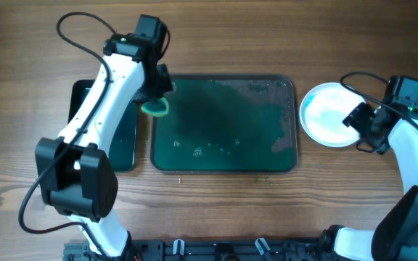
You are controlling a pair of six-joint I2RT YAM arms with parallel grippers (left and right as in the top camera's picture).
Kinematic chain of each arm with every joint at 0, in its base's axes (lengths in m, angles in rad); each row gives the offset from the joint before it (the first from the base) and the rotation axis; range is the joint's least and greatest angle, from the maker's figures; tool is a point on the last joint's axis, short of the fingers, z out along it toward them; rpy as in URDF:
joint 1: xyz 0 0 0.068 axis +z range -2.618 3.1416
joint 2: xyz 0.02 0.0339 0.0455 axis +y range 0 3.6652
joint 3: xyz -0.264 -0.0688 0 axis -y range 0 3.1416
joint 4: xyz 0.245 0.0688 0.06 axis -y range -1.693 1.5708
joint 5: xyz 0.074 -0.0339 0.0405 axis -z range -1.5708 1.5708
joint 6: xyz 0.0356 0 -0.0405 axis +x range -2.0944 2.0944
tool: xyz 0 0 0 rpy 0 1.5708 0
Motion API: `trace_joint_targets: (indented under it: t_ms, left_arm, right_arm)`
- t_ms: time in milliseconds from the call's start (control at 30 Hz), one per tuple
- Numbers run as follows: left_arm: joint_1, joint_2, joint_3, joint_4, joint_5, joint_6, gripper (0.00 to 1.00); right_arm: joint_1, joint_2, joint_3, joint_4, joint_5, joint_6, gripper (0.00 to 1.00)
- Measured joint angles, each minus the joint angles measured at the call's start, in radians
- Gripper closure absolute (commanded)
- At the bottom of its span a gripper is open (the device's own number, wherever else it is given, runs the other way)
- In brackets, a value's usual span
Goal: Clean dirty plates on tray and stack at the side
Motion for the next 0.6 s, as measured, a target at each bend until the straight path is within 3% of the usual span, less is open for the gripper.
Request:
trace_joint_targets:
  t_ms: [133,267,300,333,433,500,600]
  left_arm:
    - [0.153,-0.079,0.000,-0.113,-0.034,0.009,0.96]
    - [0.311,-0.091,-0.116,-0.051,-0.057,0.011,0.94]
    - [0.330,-0.092,-0.156,-0.009,-0.058,0.011,0.81]
    - [0.348,-0.092,-0.205,0.040,-0.057,0.011,0.58]
    - [0.391,-0.090,-0.358,0.167,-0.056,0.011,0.15]
    - [0.400,-0.089,-0.380,0.171,-0.057,0.005,0.00]
    - [0.402,-0.107,-0.380,0.166,-0.038,-0.006,0.00]
  right_arm:
    - [0.137,-0.010,0.117,-0.050,-0.098,-0.075,0.15]
    - [0.274,-0.014,0.125,-0.039,-0.124,-0.100,0.15]
    - [0.289,-0.014,0.126,-0.037,-0.127,-0.103,0.15]
    - [0.298,-0.014,0.126,-0.035,-0.126,-0.104,0.15]
    - [0.306,-0.014,0.126,-0.034,-0.126,-0.104,0.15]
    - [0.306,-0.014,0.126,-0.038,-0.126,-0.104,0.09]
    - [0.306,-0.014,0.126,-0.059,-0.126,-0.105,0.07]
